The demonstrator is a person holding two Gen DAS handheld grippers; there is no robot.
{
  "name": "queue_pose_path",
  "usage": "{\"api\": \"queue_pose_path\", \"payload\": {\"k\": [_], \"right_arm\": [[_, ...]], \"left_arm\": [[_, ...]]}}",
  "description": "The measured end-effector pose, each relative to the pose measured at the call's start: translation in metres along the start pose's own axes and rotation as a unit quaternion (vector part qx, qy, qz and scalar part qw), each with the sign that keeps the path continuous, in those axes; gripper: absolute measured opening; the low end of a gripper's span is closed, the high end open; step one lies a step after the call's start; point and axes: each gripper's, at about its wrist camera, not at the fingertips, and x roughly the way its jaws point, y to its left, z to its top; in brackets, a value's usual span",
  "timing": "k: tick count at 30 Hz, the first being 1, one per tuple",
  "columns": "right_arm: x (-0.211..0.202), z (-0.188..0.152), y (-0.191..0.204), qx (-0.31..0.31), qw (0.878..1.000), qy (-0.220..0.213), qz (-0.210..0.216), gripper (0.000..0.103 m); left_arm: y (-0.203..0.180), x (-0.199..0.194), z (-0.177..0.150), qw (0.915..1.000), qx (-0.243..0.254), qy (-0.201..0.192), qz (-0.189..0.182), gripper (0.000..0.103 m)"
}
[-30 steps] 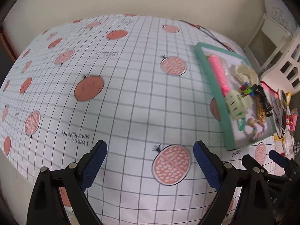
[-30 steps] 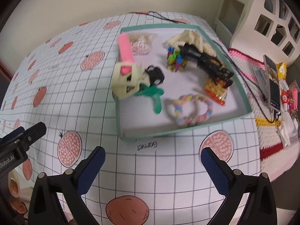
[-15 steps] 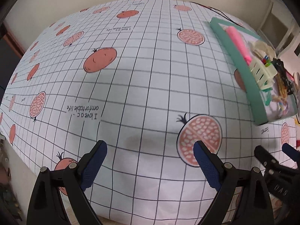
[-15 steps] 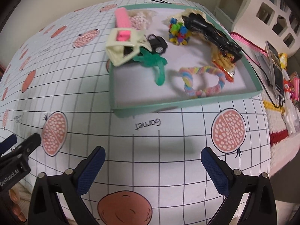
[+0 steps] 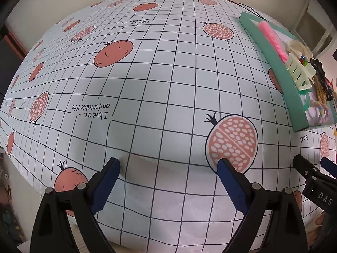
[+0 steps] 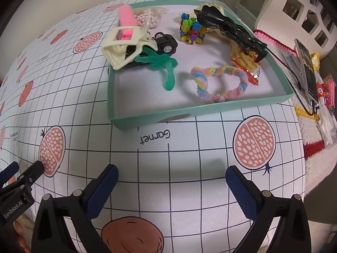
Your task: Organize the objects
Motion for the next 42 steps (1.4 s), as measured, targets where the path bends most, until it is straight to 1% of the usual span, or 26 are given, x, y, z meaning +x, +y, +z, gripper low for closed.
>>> {"api": "queue_pose_path", "payload": {"k": [3, 5, 11, 42], "right_arm": [[0.000, -0.001, -0.001, 0.001, 1.000, 0.000, 0.003, 0.103], [0.003, 0.006, 0.004, 0.000, 1.000, 0.000, 0.003, 0.103], [0.009, 0.002, -0.002, 0.007, 1.000, 0.000, 0.011, 0.103], [0.011, 0.001, -0.003, 0.004, 1.000, -0.003, 0.010, 0.103]], "left_arm": [[0.001, 0.001, -0.002, 1.0000, -0.006, -0.001, -0.007, 0.094], [0.002, 0.000, -0.004, 0.9999, -0.008, -0.002, -0.010, 0.094], [0.001, 0.000, -0.004, 0.9999, -0.006, -0.003, -0.011, 0.094], [0.002, 0.000, -0.003, 0.9999, -0.006, -0.003, -0.011, 0.095]]}}
